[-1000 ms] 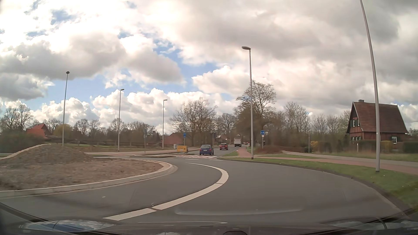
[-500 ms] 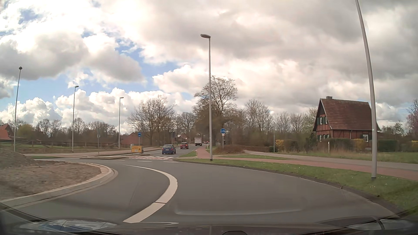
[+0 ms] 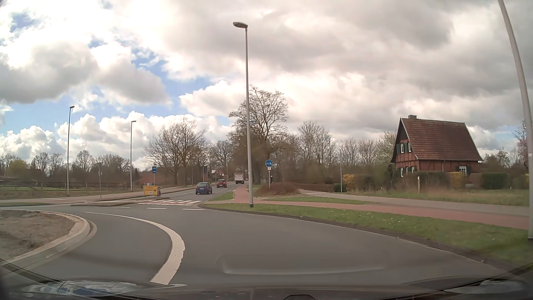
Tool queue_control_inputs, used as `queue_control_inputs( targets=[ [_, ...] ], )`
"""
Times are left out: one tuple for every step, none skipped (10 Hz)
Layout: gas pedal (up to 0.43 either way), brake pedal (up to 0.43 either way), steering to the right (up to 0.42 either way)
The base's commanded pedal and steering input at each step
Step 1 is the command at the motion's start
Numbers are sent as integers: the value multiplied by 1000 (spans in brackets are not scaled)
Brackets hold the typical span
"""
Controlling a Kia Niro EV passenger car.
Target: Follow the waypoints while adhering to traffic rules and regulations
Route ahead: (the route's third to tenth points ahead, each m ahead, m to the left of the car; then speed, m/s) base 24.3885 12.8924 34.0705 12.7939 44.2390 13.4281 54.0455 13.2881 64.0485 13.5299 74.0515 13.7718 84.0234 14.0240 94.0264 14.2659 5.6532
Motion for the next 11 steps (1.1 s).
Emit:
queue_control_inputs(
  targets=[
    [177, 0, -90],
    [189, 0, -110],
    [189, 0, -128],
    [189, 0, -144],
    [189, 0, -156],
    [189, 0, -156],
    [189, 0, -152],
    [189, 0, -148],
    [189, 0, -146],
    [189, 0, -147],
    [189, 0, -147]
  ],
)
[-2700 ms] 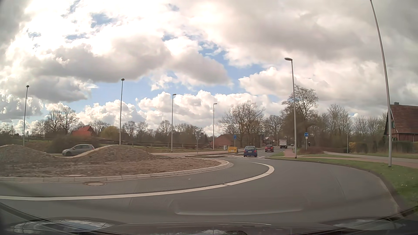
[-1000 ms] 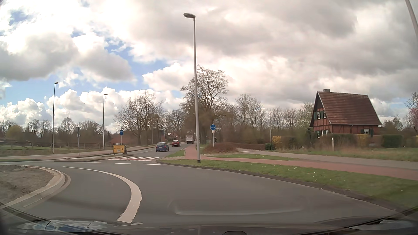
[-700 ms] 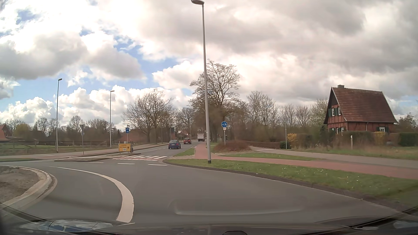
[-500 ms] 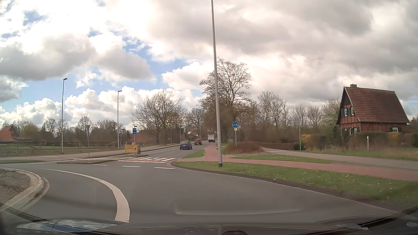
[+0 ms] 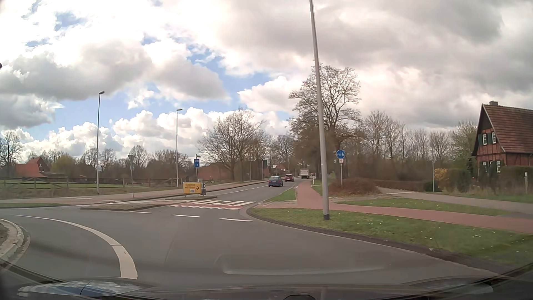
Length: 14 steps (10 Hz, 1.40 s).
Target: Follow the waypoints while adhering to traffic rules and regulations
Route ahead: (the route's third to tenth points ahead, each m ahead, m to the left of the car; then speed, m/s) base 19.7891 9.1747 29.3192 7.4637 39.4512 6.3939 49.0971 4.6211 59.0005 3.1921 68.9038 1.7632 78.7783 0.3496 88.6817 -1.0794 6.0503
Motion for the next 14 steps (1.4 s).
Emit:
queue_control_inputs(
  targets=[
    [177, 0, -148],
    [177, 0, -150],
    [177, 0, -153],
    [177, 0, -156],
    [177, 0, -157],
    [177, 0, -157],
    [177, 0, -157],
    [189, 0, -156],
    [189, 0, -153],
    [197, 0, -143],
    [240, 0, -114],
    [248, 0, -76],
    [268, 0, -40],
    [268, 0, 5]
  ],
)
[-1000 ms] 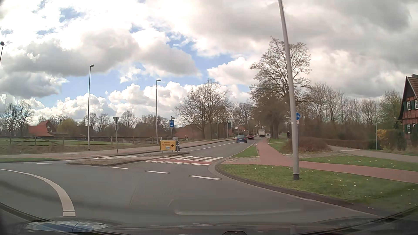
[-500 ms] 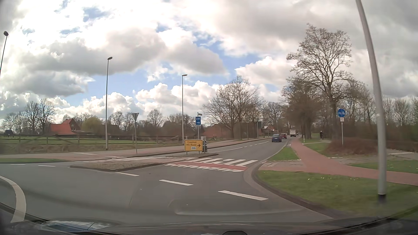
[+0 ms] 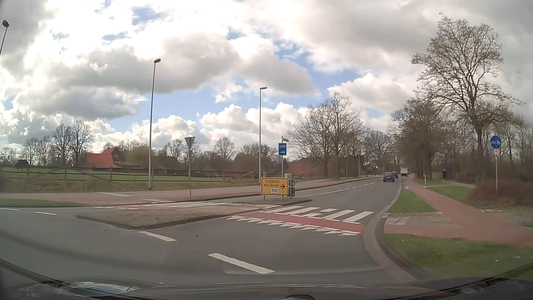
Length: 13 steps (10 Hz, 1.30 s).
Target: Follow the waypoints while adhering to traffic rules and regulations
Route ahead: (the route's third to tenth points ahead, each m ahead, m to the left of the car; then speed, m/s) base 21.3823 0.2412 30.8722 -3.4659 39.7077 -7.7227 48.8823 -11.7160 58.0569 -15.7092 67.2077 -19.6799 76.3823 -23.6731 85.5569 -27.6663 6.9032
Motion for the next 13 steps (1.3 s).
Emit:
queue_control_inputs(
  targets=[
    [280, 0, 42],
    [280, 0, 69],
    [280, 0, 96],
    [280, 0, 112],
    [280, 0, 120],
    [280, 0, 123],
    [280, 0, 122],
    [280, 0, 121],
    [311, 0, 120],
    [319, 0, 118],
    [319, 0, 117],
    [319, 0, 112],
    [319, 0, 103]
  ],
)
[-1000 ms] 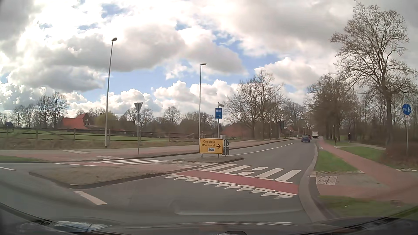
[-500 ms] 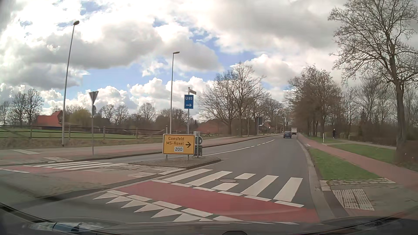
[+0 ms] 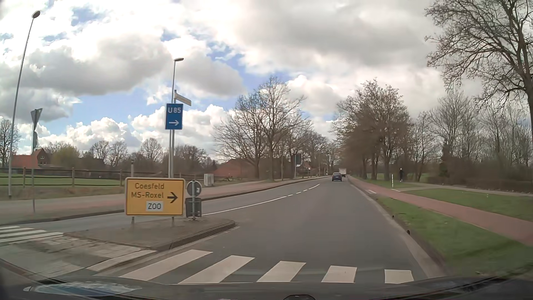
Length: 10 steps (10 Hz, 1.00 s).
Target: Follow the waypoints while adhering to traffic rules and regulations
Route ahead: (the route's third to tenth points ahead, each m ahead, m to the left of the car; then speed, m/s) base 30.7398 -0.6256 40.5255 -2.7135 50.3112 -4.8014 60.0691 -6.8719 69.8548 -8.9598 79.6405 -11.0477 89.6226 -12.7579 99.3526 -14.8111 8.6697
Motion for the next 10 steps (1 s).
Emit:
queue_control_inputs(
  targets=[
    [319, 0, 89],
    [319, 0, 80],
    [319, 0, 71],
    [331, 0, 70],
    [358, 0, 66],
    [350, 0, 62],
    [350, 0, 60],
    [350, 0, 51],
    [350, 0, 42],
    [350, 0, 36]
  ],
)
